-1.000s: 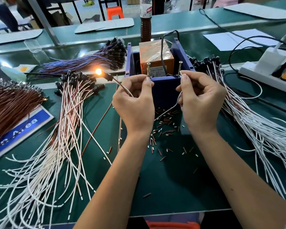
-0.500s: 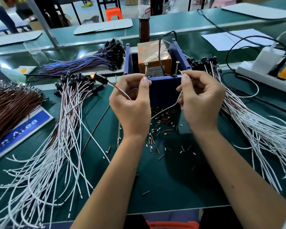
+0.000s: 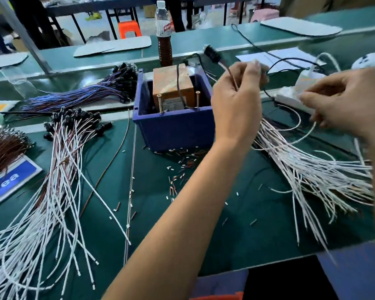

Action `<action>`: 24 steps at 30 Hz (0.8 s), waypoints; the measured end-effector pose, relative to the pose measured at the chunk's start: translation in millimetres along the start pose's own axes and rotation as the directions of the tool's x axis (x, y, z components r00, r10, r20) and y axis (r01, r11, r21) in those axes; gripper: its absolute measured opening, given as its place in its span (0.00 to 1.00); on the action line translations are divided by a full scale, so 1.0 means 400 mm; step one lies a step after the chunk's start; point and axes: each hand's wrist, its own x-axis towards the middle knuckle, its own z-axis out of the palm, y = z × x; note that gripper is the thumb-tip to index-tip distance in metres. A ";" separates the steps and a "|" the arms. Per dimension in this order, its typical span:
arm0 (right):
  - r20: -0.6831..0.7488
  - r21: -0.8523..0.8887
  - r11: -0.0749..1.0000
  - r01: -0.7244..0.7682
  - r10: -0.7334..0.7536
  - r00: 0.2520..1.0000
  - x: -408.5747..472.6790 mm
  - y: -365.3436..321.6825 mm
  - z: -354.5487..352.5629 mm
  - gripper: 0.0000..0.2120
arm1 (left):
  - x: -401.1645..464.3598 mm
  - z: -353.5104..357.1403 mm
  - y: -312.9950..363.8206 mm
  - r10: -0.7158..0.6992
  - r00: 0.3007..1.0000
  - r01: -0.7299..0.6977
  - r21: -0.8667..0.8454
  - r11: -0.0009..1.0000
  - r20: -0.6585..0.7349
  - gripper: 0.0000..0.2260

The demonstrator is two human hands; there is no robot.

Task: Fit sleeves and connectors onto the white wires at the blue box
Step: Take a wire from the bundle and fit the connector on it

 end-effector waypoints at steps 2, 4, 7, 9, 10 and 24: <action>-0.149 -0.039 0.999 -0.001 -0.004 0.989 0.017 0.029 -0.041 0.14 | 0.027 0.046 0.009 -0.129 0.992 0.129 -0.134 0.982 0.010 0.17; -0.241 -0.086 0.995 0.049 -0.068 0.968 0.027 0.025 -0.058 0.17 | 0.052 0.082 0.018 -0.273 0.961 0.277 -0.255 0.927 0.051 0.20; -0.029 -0.079 0.969 0.233 -0.236 0.971 0.005 -0.033 -0.031 0.21 | 0.081 0.121 0.023 -0.398 0.908 0.417 -0.400 0.817 0.134 0.23; 0.201 -0.106 0.949 0.297 -0.272 0.941 -0.023 -0.059 -0.012 0.22 | 0.094 0.142 0.024 -0.400 0.905 0.420 -0.443 0.792 0.143 0.24; 0.275 -0.101 0.946 0.309 -0.272 0.922 -0.032 -0.064 -0.006 0.22 | 0.100 0.148 0.026 -0.394 0.909 0.411 -0.455 0.790 0.137 0.24; 0.307 -0.144 0.974 0.174 -0.123 0.944 -0.032 -0.043 -0.199 0.27 | 0.202 0.154 -0.024 -0.390 0.921 0.386 0.117 0.915 0.012 0.24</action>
